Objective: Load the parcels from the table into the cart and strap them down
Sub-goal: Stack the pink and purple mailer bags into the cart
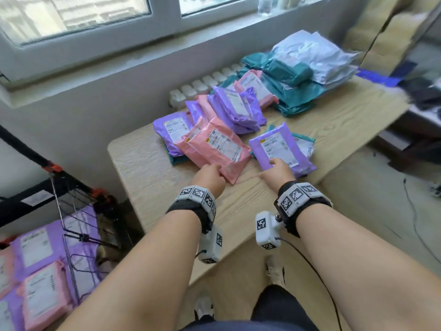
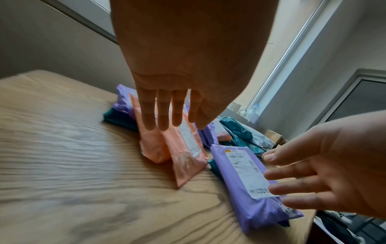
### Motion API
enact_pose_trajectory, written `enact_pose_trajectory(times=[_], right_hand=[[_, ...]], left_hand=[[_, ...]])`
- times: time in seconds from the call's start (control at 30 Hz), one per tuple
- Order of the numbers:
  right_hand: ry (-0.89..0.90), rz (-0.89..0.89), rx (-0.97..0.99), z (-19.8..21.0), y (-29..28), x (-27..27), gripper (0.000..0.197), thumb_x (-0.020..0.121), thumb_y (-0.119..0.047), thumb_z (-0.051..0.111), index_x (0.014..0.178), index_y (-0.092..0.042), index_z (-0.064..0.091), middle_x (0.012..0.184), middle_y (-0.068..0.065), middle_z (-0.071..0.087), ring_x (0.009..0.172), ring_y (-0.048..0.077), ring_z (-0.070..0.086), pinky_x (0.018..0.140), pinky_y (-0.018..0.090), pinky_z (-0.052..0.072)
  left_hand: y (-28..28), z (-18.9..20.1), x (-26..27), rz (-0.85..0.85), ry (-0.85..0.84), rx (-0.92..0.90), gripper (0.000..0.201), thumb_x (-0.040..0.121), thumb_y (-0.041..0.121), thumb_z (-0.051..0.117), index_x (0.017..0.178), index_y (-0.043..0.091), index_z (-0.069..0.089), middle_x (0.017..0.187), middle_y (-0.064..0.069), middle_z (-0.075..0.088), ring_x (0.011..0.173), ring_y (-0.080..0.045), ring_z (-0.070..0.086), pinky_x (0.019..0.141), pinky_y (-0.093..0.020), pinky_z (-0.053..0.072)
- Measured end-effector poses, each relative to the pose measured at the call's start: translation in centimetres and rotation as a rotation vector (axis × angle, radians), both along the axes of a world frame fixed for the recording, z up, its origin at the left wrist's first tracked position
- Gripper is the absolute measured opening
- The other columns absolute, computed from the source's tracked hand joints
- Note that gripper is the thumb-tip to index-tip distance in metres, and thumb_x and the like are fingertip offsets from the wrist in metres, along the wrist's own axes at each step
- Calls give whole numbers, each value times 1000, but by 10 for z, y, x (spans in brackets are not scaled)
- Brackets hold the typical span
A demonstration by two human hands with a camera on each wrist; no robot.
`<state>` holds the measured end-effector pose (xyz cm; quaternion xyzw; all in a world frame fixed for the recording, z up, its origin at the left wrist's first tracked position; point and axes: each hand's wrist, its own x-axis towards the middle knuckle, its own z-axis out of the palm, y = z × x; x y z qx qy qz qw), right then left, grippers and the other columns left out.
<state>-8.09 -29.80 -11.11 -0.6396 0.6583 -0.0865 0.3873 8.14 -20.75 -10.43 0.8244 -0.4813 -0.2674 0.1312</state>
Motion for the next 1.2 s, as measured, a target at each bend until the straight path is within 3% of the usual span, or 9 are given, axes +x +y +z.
enact_pose_trajectory(times=[0.17,0.3,0.4,0.5,0.63,0.73,0.83,1.1,1.2], right_hand=[[18,-14,30,-13,-69,-44,56,87,-9,58,141,-12,42,138,12,52,126,26,50,102,29,37],[61,52,5,-23,-116,-76,51,84,-12,58,134,-14,50,129,13,59,121,31,54,102,35,43],[127,130,13,-31,-146,-91,51,86,-17,57,136,-14,49,130,14,57,122,32,52,102,35,42],[150,203,31,-38,-164,-94,45,87,-21,58,131,-13,54,128,12,60,120,30,54,99,34,43],[136,275,6,-44,-171,-90,29,84,-22,58,112,-17,65,114,8,67,108,28,61,86,29,46],[122,317,18,-46,-174,-88,12,84,-20,56,93,-20,64,100,5,69,93,25,62,74,25,40],[120,325,12,-43,-176,-85,12,84,-18,55,92,-16,64,95,5,67,87,26,58,72,25,37],[27,364,-5,-19,-149,-63,9,83,-12,51,77,-15,57,82,7,61,83,28,57,69,28,38],[-13,390,-38,-5,-124,-44,6,83,-11,53,83,-12,59,81,7,60,82,29,56,68,28,36]], left_hand=[[-65,-17,-51,44,34,47,44,89,12,46,133,14,52,133,-12,56,122,-27,53,100,-34,42],[-109,-34,-92,106,103,119,46,93,13,46,139,14,46,139,-10,52,127,-25,50,104,-31,38],[-130,-46,-114,143,118,163,38,91,21,47,127,13,55,129,-12,58,118,-28,56,100,-36,43],[-142,-69,-119,240,145,182,35,74,32,45,104,21,60,108,-7,66,95,-27,64,88,-40,52],[-147,-67,-126,362,209,151,30,87,23,49,113,14,61,113,-7,67,101,-28,64,91,-38,50],[-148,-67,-132,484,272,82,29,86,16,52,113,12,63,113,-8,69,104,-28,64,90,-35,49],[-145,-68,-135,593,325,-15,29,82,12,57,109,12,66,105,-10,71,99,-30,65,86,-35,52],[-109,-44,-116,733,350,-187,40,81,11,61,121,16,61,113,-1,69,105,-22,64,93,-31,49],[-82,-33,-101,757,325,-240,42,81,13,61,123,15,60,114,-3,68,107,-22,63,93,-31,49]])
